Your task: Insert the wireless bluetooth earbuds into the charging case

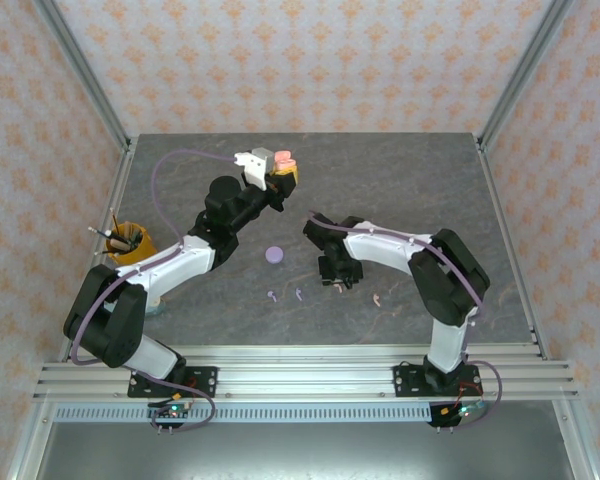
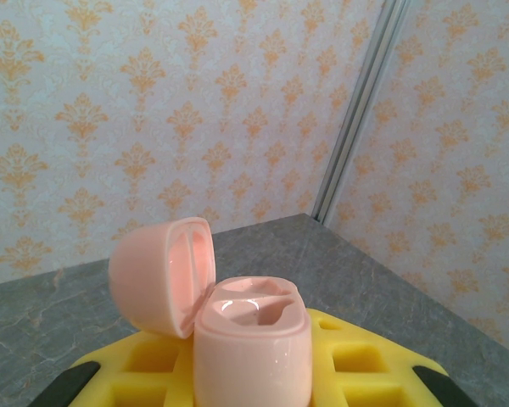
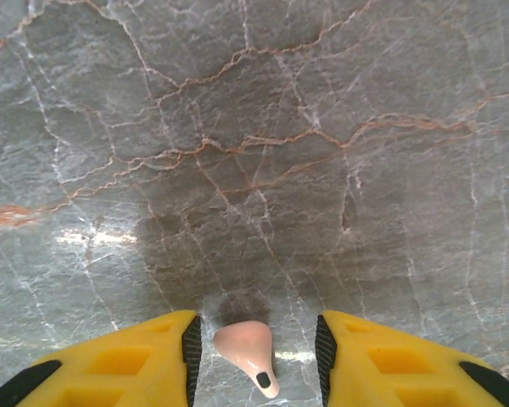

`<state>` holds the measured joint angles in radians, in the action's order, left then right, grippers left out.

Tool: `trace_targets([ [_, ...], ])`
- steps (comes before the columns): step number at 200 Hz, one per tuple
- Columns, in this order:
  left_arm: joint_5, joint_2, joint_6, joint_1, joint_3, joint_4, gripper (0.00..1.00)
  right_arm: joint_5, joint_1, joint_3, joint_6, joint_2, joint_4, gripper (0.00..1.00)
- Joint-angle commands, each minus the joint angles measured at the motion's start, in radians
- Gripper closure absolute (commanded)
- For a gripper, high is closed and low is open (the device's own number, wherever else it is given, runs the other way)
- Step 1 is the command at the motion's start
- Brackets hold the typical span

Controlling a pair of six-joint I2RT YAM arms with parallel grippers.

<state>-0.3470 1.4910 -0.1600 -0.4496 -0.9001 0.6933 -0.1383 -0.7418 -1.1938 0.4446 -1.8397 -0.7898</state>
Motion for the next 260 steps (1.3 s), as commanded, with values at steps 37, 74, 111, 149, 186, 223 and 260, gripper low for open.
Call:
trace_targets([
  [37,0.009,0.008,-0.003,0.009,0.001,0.023,1.0,-0.002,-0.011,-0.018,-0.02,-0.018,-0.034,0.6],
  [74,0.009,0.012,-0.005,0.009,0.0,0.025,1.0,-0.015,-0.016,-0.008,-0.021,-0.021,-0.028,0.61],
  [111,0.008,0.011,-0.004,0.009,-0.001,0.023,1.0,-0.017,-0.016,0.0,-0.025,-0.024,-0.026,0.62],
  [149,0.008,0.008,-0.001,0.01,-0.005,0.012,1.0,-0.025,-0.014,0.022,-0.022,-0.026,-0.008,0.63],
  [186,0.005,0.011,-0.001,0.011,-0.015,0.007,1.0,-0.036,-0.008,0.041,-0.015,-0.024,0.007,0.65],
  [223,-0.001,0.015,-0.003,0.011,-0.024,-0.001,1.0,-0.047,0.014,0.073,-0.012,-0.02,0.031,0.65],
  [260,-0.004,0.022,-0.002,0.011,-0.031,-0.003,1.0,-0.058,0.043,0.089,-0.014,-0.021,0.051,0.65],
])
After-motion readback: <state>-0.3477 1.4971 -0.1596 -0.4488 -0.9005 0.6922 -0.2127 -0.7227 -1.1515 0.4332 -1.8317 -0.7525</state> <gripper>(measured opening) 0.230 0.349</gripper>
